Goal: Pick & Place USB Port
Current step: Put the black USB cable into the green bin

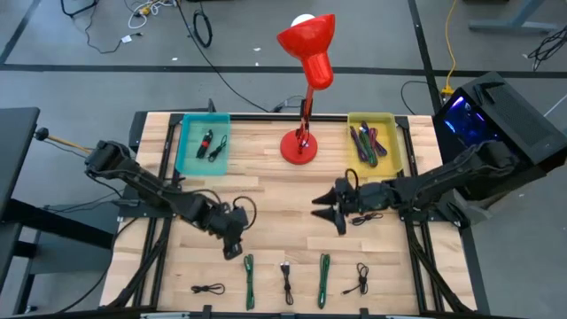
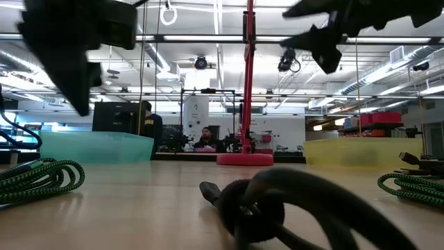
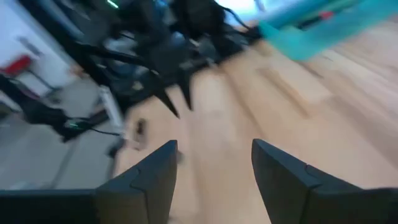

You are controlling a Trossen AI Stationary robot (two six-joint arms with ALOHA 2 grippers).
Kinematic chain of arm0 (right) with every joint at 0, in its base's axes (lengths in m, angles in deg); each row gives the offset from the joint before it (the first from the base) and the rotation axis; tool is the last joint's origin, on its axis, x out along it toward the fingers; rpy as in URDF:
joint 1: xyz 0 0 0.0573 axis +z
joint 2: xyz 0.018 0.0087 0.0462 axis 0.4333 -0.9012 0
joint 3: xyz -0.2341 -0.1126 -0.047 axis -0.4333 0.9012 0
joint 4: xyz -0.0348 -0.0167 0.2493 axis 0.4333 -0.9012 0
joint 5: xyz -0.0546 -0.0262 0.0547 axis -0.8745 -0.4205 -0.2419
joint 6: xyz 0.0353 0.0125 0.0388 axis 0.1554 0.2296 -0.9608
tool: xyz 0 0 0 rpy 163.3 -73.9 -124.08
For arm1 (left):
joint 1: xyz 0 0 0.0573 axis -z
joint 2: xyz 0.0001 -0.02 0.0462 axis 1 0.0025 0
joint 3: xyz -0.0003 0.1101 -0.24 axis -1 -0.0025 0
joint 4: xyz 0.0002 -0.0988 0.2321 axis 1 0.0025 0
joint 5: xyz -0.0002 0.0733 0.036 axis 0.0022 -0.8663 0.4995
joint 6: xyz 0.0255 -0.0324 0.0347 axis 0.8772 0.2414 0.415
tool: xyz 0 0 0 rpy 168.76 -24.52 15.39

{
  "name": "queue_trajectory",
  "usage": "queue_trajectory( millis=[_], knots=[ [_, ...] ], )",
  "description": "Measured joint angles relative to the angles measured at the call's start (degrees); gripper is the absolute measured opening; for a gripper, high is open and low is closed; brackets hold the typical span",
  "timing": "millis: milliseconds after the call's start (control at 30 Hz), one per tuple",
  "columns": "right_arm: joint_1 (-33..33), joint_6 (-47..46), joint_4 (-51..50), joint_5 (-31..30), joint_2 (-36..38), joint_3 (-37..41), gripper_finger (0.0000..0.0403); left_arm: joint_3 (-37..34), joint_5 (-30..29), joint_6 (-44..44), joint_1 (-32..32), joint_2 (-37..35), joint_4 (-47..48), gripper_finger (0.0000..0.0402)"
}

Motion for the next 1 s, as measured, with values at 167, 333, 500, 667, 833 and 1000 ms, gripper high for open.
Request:
queue_trajectory(
  millis=[167, 333, 500, 667, 833, 1000],
  knots=[
    [3.16, 0.0, 10.98, 0.57, -3.2, 0.0, 0.0206, 0.0, 2.58, -7.59, 7.53, 0.1, -0.02, 0.0131],
    [5.55, -0.66, 15.01, 0.4, -5.68, 0.0, 0.0206, 0.0, 6.85, -20.4, 16.69, 1.29, -0.81, 0.0131],
    [6.86, -1.53, 15.73, -1.51, -7.38, 0.0, 0.0206, 0.0, 8.23, -29.72, 24.38, 2.41, -3.92, 0.0131],
    [6.82, -1.38, 16.23, -2.01, -7.42, 0.0, 0.0206, -0.02, 3.57, -30.96, 27.24, 3.78, -3.88, 0.0131],
    [6.82, -0.91, 16.36, -2.03, -7.42, 0.0, 0.0206, -0.02, 5.58, -29.67, 27.28, 7.19, -5.95, 0.0131],
    [6.82, -0.15, 16.55, -2.03, -7.42, 0.0, 0.0206, -0.02, 8.52, -29.35, 26.99, 11.02, -7.82, 0.0131]
  ],
)
